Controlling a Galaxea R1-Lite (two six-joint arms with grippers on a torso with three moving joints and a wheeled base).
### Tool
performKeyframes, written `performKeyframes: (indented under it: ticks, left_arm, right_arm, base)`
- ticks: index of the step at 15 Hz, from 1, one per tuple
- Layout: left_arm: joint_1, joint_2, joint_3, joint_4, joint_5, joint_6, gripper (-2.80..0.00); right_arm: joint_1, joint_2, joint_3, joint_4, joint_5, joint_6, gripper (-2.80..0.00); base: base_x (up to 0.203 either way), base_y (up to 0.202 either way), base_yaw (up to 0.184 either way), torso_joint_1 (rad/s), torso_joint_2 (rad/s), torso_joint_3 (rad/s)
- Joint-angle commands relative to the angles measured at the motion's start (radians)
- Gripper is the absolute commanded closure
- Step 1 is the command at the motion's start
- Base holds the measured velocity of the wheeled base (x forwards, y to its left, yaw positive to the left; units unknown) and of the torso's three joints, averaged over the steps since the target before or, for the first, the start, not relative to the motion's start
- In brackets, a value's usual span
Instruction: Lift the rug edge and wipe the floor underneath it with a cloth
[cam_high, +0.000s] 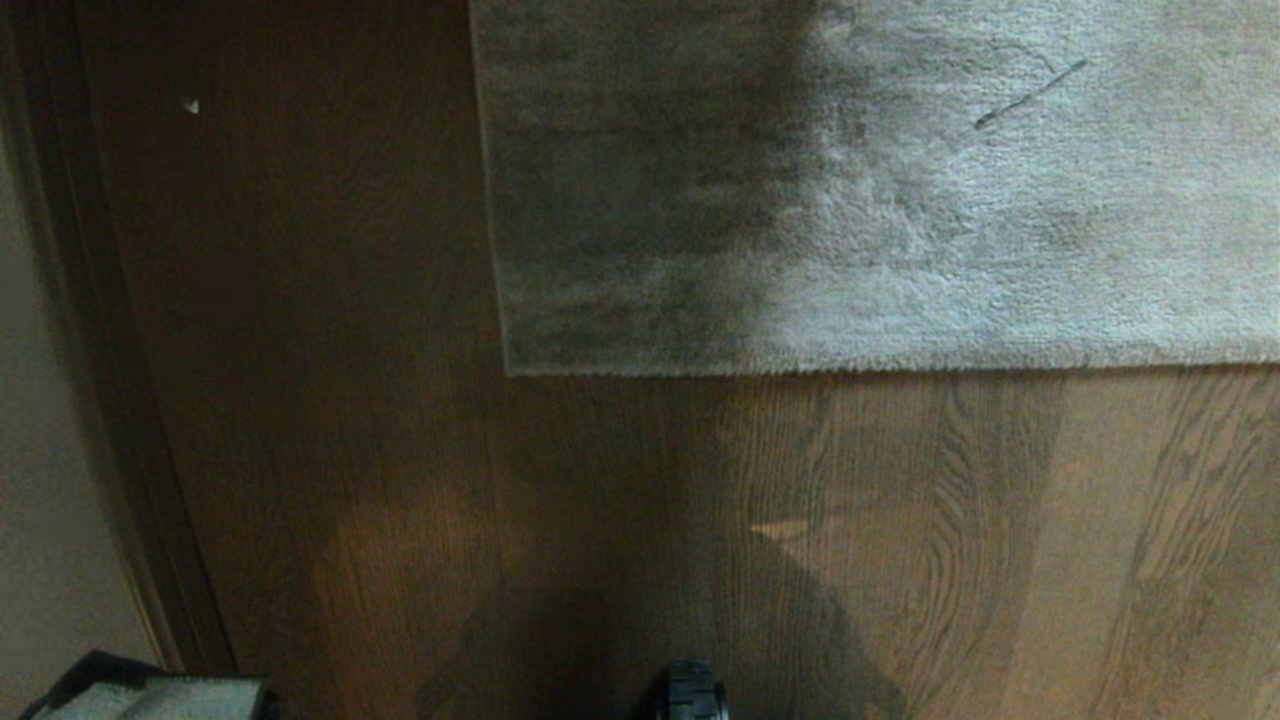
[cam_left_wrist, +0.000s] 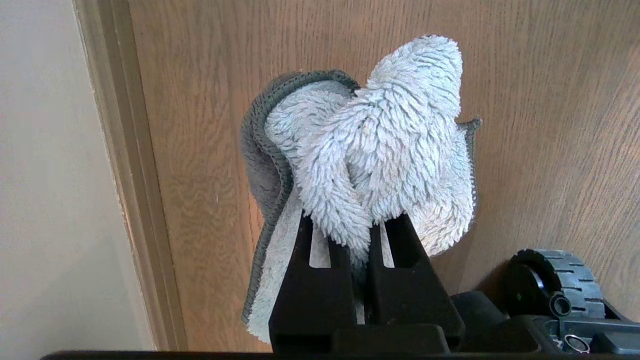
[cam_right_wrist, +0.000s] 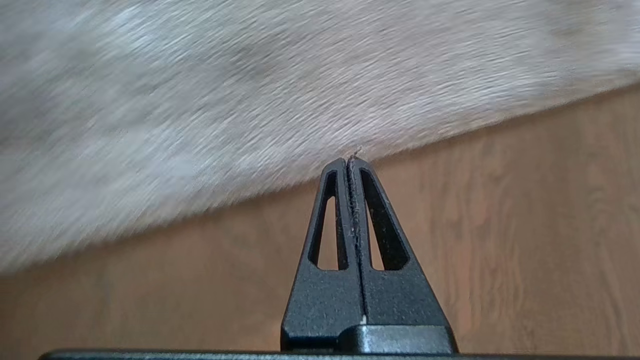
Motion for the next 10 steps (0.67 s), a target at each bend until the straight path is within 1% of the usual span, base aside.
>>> performKeyframes:
  ticks: [1, 3, 5, 9, 10]
  left_arm:
    - [0.0, 0.0, 0.0, 0.0, 0.0, 0.0, 0.0]
    - [0.0, 0.0, 0.0, 0.0, 0.001, 0.0, 0.0]
    - [0.0, 0.0, 0.0, 0.0, 0.001, 0.0, 0.0]
    - [0.0, 0.0, 0.0, 0.0, 0.001, 0.0, 0.0]
    - [0.0, 0.0, 0.0, 0.0, 0.001, 0.0, 0.0]
  right_arm:
    - [0.003, -0.237, -0.006, 0.208, 0.126, -0.013, 0.0]
    - [0.003, -0.392, -0.019, 0.451, 0.209, -0.036, 0.0]
    - [0.004, -0.546, -0.03, 0.701, 0.253, -0.068, 0.0]
    - [0.001, -0.865, -0.04, 1.094, 0.287, -0.122, 0.0]
    - [-0.001, -0.916, -0.04, 1.192, 0.288, -0.134, 0.0]
  base:
    - [0.0, 0.0, 0.0, 0.0, 0.0, 0.0]
    - [0.0, 0.0, 0.0, 0.0, 0.0, 0.0]
    - [0.0, 0.0, 0.0, 0.0, 0.0, 0.0]
    - [0.0, 0.0, 0.0, 0.0, 0.0, 0.0]
    - [0.0, 0.0, 0.0, 0.0, 0.0, 0.0]
